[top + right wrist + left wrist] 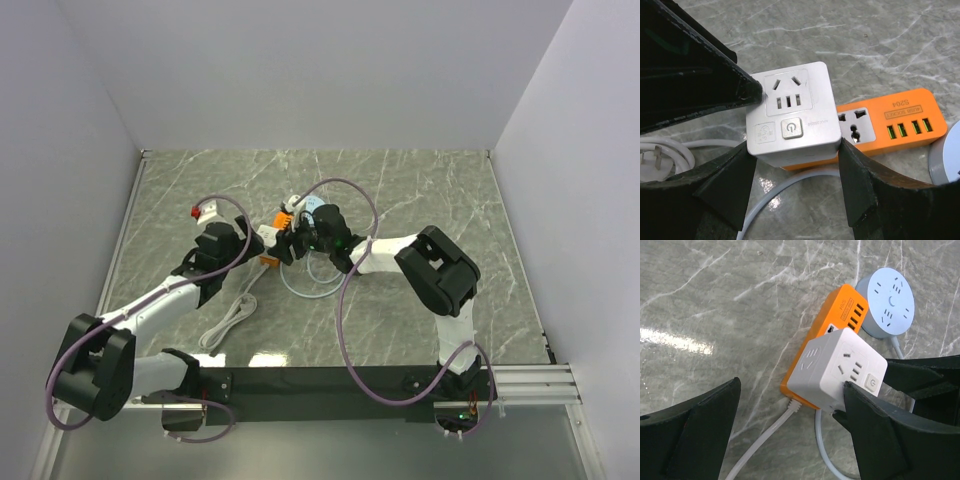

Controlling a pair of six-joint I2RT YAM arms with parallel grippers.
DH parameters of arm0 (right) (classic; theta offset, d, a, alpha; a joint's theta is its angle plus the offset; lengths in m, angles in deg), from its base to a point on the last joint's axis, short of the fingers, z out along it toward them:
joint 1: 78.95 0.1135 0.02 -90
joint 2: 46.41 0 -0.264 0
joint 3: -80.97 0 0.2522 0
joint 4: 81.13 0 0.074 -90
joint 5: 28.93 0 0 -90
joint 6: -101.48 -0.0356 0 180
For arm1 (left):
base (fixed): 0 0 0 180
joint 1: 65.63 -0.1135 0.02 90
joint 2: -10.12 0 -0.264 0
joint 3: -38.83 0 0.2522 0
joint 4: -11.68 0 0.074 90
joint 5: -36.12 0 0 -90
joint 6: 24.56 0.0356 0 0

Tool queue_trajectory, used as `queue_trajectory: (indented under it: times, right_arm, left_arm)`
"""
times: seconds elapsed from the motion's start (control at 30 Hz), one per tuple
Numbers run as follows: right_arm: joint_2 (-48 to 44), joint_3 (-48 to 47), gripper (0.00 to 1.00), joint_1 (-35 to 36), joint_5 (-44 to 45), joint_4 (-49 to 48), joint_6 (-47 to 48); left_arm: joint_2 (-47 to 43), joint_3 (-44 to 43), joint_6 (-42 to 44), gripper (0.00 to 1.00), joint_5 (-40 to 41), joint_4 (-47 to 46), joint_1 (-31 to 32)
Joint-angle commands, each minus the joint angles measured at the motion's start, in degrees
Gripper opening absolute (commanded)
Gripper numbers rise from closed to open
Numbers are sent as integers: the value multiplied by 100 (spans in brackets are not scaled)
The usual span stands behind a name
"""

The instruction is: Insert the plug

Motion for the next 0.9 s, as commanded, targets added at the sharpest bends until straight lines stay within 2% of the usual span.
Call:
queue_trajectory:
  times: [0.0,0.7,0.87]
  right_arm:
    - [-141,227,0,59,81,269,-122]
    - [9,-54,0,165,458,717,1]
    - [35,-142,0,182,494,814,10]
  left_arm:
    - [-261,127,-43,89,72,92,17]
    - [345,470,-184,90,-332,-110,17]
    - [503,531,-175,87,-358,-206,26]
